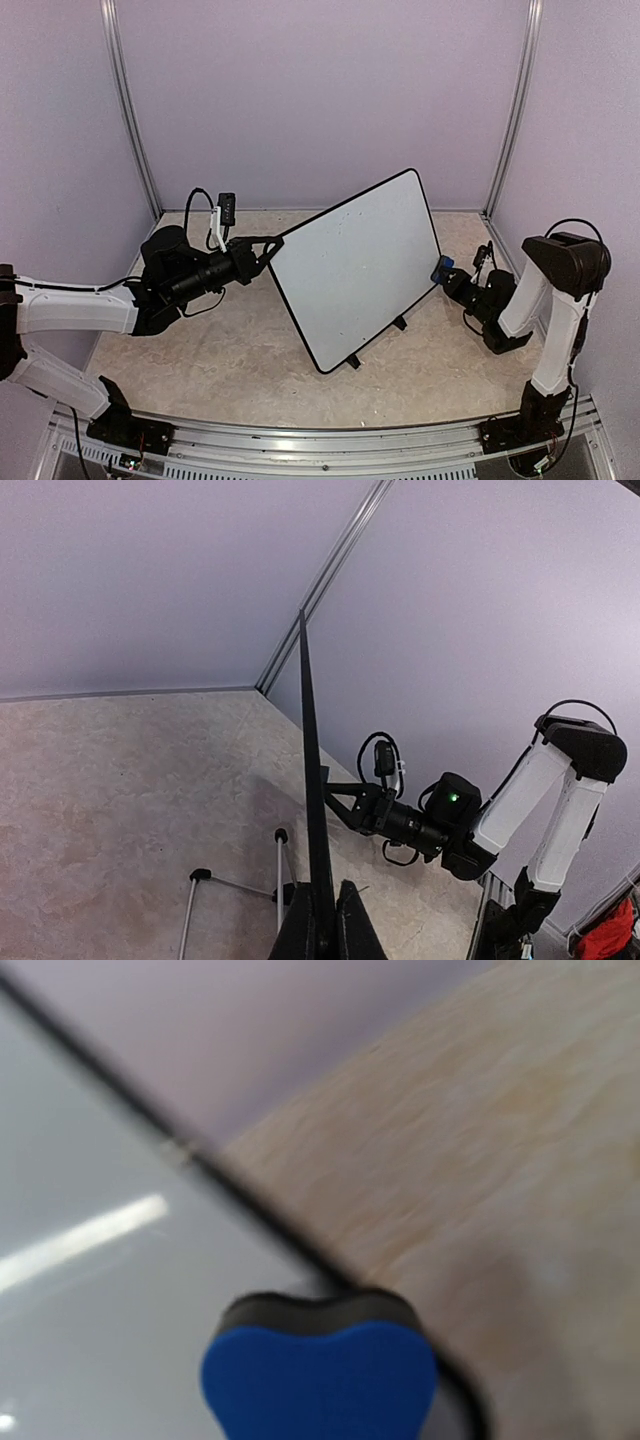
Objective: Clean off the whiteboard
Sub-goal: Erase the whiteboard at the center of the board.
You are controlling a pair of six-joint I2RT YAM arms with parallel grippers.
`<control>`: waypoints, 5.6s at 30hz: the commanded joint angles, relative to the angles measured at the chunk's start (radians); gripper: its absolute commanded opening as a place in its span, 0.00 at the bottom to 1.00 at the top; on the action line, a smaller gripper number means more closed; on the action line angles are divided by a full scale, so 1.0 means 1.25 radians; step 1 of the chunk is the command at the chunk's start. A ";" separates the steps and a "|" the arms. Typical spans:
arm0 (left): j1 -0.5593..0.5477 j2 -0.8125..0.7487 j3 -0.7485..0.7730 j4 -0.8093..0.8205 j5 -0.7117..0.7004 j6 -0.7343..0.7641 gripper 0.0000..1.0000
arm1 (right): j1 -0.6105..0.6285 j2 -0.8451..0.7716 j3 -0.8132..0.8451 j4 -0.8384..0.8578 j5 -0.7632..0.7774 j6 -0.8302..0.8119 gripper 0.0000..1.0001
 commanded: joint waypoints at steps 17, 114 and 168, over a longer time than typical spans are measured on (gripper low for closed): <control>-0.021 0.023 -0.029 -0.083 0.135 0.071 0.00 | 0.122 0.053 -0.008 0.060 -0.008 0.011 0.20; -0.025 -0.002 -0.033 -0.086 0.130 0.069 0.00 | 0.639 -0.209 0.029 -0.358 0.344 -0.330 0.22; -0.026 -0.003 -0.034 -0.086 0.132 0.071 0.00 | 0.537 -0.231 0.626 -1.102 0.307 -0.356 0.24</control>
